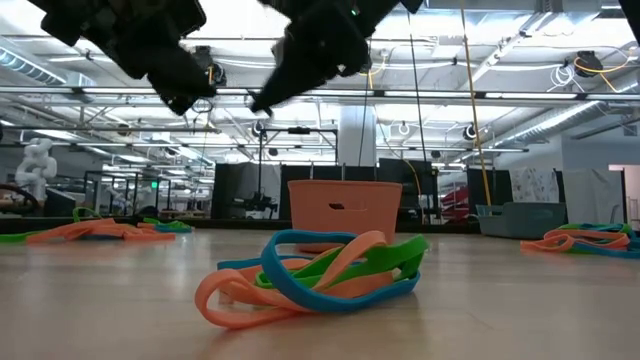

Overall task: Sort rubber bands into baskets
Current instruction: Put the blue rubber band into the orange bin

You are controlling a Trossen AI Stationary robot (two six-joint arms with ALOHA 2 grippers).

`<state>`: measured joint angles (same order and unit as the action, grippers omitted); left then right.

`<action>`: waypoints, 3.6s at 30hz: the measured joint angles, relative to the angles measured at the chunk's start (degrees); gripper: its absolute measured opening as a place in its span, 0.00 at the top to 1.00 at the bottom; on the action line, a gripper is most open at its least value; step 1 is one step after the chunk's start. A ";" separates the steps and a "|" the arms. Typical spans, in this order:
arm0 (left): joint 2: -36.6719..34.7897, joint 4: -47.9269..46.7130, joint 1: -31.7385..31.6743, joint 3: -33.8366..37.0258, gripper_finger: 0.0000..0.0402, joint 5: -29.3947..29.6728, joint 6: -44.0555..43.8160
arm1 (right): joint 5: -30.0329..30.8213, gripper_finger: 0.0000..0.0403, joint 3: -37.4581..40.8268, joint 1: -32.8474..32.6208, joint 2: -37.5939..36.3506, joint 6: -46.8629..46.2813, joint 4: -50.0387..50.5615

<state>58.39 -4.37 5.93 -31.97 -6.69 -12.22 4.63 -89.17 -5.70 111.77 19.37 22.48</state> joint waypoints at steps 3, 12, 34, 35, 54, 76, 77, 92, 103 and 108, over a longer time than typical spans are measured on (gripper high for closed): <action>-0.02 -3.45 0.00 0.00 0.70 3.07 -0.90 | 0.01 1.00 0.00 0.37 0.00 -4.02 7.05; -0.01 -6.89 0.96 0.00 0.70 16.45 -4.09 | -0.10 1.00 0.00 0.86 0.00 -13.81 21.94; -0.02 -7.76 2.25 0.00 0.70 17.31 -4.03 | -0.42 0.87 6.73 1.91 0.00 -20.85 14.51; -0.01 -7.77 2.25 0.00 0.70 17.36 -4.01 | -0.43 0.85 6.73 1.91 0.00 -20.86 14.51; -0.02 -12.62 2.36 0.00 0.70 17.48 -6.74 | -4.95 0.71 -2.20 0.26 -2.57 -23.37 24.79; 10.60 6.35 11.91 -0.02 0.70 8.33 -3.71 | 4.63 0.71 0.33 -22.72 -6.03 -32.80 21.64; 11.85 8.73 12.49 -0.02 0.70 6.90 -3.21 | 4.65 0.71 0.53 -23.64 -6.03 -33.94 21.23; 23.07 14.37 18.24 -10.38 0.70 2.77 0.70 | 9.06 0.71 0.63 -33.03 -6.03 -66.03 50.34; 23.71 12.76 18.81 -10.49 0.70 2.82 0.42 | 4.88 0.71 15.24 -31.47 -10.61 -69.15 54.63; 23.71 12.40 20.11 -10.45 0.70 4.00 -0.97 | 2.10 0.71 29.29 -27.36 -22.04 -70.39 48.25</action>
<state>82.11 8.03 26.05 -42.41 -2.69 -13.19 6.74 -59.88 -33.06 89.72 -51.02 70.74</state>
